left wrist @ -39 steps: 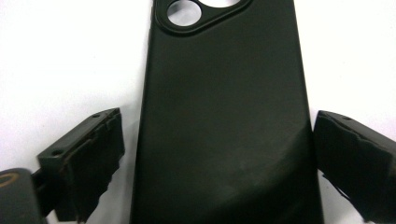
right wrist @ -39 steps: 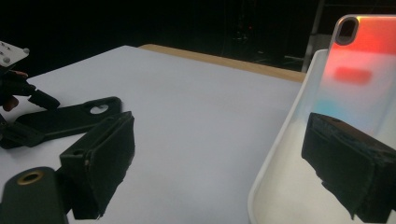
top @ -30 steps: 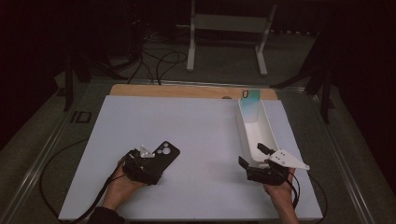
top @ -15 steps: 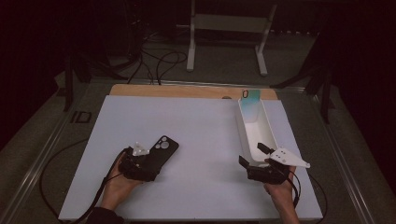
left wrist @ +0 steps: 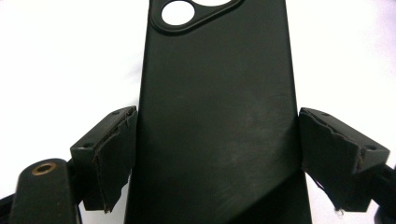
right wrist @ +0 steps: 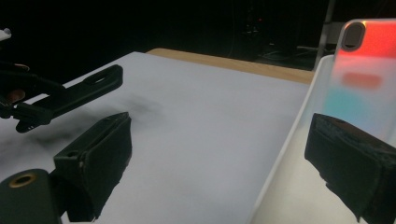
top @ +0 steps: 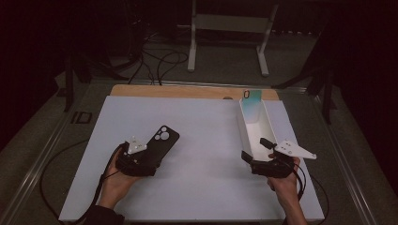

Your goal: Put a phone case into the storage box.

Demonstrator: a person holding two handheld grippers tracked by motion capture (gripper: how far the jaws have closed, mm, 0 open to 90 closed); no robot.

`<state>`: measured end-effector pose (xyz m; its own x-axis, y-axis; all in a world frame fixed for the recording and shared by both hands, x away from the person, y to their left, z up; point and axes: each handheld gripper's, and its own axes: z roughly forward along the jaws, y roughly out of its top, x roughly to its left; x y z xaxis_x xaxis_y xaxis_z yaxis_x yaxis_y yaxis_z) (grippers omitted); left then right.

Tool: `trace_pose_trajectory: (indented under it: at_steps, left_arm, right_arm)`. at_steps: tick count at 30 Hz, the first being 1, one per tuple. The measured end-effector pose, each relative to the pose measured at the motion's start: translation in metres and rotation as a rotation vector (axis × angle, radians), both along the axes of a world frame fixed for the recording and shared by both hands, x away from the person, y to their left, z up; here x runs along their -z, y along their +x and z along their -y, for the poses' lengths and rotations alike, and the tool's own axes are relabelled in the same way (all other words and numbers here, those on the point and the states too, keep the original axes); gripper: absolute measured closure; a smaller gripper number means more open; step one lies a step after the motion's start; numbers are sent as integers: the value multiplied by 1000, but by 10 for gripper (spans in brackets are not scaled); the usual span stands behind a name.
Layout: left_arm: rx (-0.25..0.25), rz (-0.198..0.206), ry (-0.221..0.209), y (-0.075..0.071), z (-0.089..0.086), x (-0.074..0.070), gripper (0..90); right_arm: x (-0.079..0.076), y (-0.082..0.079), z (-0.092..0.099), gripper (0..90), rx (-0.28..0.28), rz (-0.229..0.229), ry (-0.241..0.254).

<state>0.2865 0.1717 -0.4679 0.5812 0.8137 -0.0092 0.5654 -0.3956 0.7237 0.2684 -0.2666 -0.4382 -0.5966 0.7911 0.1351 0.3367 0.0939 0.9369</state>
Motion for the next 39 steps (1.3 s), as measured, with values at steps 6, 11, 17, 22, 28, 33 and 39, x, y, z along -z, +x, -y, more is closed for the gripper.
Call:
trace_pose_trajectory:
  at_steps: [6,11,17,22,28,33,39]
  left_arm:
    - [19,52,-29,1,5,-18,158]
    - [39,87,-46,3,12,-29,158]
    - [60,116,-46,6,21,-38,158]
    - [88,145,-46,9,35,-46,158]
    - [131,176,-50,12,50,-54,158]
    - [164,205,-57,11,63,-60,158]
    - [206,219,-56,11,75,-64,158]
  right_arm:
    - [-13,7,-4,76,-22,-14,1]
    - [-18,15,-9,76,-30,-49,-8]
    - [-23,20,-17,77,-46,-57,-19]
    - [-30,24,-24,76,-76,-49,-10]
    - [-40,28,-35,77,-121,-37,-1]
    - [-46,33,-47,83,-154,-38,5]
    - [-50,37,-56,83,-182,-55,20]
